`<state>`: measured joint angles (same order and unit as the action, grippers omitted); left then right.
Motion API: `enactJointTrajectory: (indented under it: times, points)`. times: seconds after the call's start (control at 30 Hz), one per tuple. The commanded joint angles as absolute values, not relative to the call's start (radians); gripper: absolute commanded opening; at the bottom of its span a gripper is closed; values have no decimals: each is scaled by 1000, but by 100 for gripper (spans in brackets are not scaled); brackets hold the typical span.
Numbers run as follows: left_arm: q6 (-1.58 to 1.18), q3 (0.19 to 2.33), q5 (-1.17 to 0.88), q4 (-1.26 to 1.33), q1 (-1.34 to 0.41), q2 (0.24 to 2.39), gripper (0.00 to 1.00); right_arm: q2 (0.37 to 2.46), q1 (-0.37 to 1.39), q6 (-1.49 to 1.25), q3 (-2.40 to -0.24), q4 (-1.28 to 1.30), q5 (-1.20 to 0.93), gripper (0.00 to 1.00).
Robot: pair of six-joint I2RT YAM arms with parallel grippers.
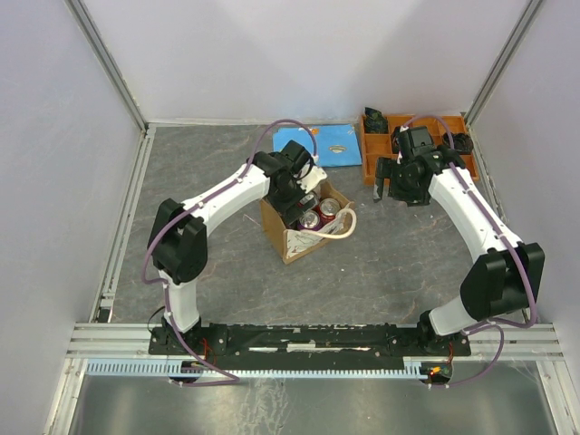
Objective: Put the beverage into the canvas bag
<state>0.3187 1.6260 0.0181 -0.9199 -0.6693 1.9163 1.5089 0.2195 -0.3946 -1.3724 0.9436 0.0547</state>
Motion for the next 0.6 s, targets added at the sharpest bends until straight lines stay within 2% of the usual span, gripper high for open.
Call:
enactJointTrajectory:
  times: [0.0,0.33,0.57]
  points:
    - [272,1709,96,-890,-655,1830,100,1520,214,-384,-1419,929,35,98]
    - [252,1754,61,-884,-655,1757,99,1522,213,-396,-1412,923,24,97]
    - [166,1742,131,-822,-608,1623,99,1514,213,-405,-1404,919,26,97]
